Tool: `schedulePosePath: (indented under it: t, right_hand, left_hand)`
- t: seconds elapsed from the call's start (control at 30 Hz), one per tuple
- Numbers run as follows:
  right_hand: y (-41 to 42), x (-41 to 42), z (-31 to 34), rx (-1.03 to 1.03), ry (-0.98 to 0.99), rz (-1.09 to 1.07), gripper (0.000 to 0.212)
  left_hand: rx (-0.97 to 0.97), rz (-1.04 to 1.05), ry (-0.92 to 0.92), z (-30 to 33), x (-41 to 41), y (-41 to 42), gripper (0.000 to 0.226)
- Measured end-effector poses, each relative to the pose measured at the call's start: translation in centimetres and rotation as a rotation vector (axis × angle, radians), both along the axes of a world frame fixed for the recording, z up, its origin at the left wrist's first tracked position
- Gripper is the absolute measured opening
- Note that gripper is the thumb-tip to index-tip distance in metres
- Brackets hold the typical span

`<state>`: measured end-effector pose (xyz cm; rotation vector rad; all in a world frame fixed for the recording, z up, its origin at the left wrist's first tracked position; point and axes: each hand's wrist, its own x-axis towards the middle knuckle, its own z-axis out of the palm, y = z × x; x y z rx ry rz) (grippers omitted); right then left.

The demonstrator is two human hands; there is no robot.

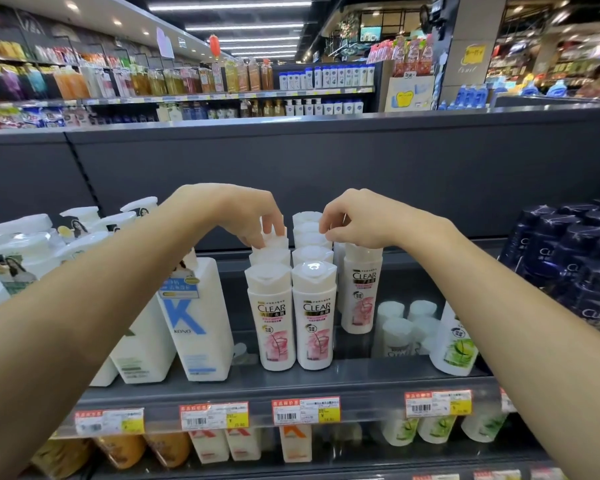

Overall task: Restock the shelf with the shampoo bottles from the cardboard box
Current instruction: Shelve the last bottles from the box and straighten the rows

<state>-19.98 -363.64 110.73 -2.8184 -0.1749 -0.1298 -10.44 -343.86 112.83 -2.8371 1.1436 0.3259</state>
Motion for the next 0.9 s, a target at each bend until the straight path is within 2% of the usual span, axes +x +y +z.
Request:
schedulePosePath:
  t: [0.13,0.27,0.43,0.57,0.7,0.83,0.9]
  right_hand:
    - [-0.1,0.3,-0.3,0.002,0.004,-0.005,0.009]
    - [-0.2,0.4,-0.1,0.002,0.000,-0.009,0.010]
    - [0.3,0.9,0.4,0.000,-0.011,-0.005,0.011]
    - [0.4,1.4,0.0,0.002,-0.013,-0.013,0.014]
    - [0.1,1.5,-0.2,-0.011,-0.009,-0.019,0.016]
    - [-0.1,1.5,-0.1,-0.001,-0.011,-0.033,0.015]
    - [0.0,1.6,-0.1,0.007,-0.011,-0.030,0.014]
  left_hand:
    - [-0.069,0.018,0.011,0.0,0.4,0.1,0.041]
    - [-0.152,0.050,-0.003,0.5,0.5,0.5,0.031]
    - [-0.173,0.042,-0.230,1.5,1.1,0.3,0.017]
    - [-0.085,0.046,-0.163,0.1,1.3,-0.4,0.020]
    - [-0.091,0.052,-0.131,-0.4,1.9,-0.2,0.006]
    - [-0.046,0.070,-0.127,0.0,2.1,-0.6,0.004]
    - [-0.022,0.091,-0.129,0.1,2.2,-0.9,0.012]
